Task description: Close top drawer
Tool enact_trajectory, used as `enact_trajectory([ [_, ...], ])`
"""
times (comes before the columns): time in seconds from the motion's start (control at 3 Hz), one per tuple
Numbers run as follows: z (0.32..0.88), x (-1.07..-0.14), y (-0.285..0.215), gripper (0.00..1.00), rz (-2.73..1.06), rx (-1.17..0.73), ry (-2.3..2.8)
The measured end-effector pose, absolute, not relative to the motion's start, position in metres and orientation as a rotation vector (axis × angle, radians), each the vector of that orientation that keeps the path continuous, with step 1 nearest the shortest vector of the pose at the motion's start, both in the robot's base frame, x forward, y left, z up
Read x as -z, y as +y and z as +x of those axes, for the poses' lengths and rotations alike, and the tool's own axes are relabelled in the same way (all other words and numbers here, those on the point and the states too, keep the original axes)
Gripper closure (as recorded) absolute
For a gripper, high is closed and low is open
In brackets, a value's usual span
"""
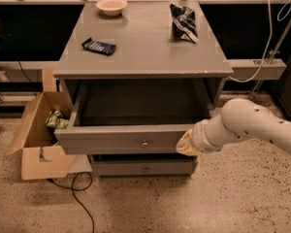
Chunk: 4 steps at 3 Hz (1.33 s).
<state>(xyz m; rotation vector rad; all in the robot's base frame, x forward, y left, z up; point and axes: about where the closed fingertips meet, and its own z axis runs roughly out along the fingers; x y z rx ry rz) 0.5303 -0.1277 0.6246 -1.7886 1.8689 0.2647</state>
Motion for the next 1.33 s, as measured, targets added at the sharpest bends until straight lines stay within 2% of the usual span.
enact_trajectory([
  [1.33, 0.607, -0.622, -0.131, 1.0, -1.604, -0.25, 1.854],
])
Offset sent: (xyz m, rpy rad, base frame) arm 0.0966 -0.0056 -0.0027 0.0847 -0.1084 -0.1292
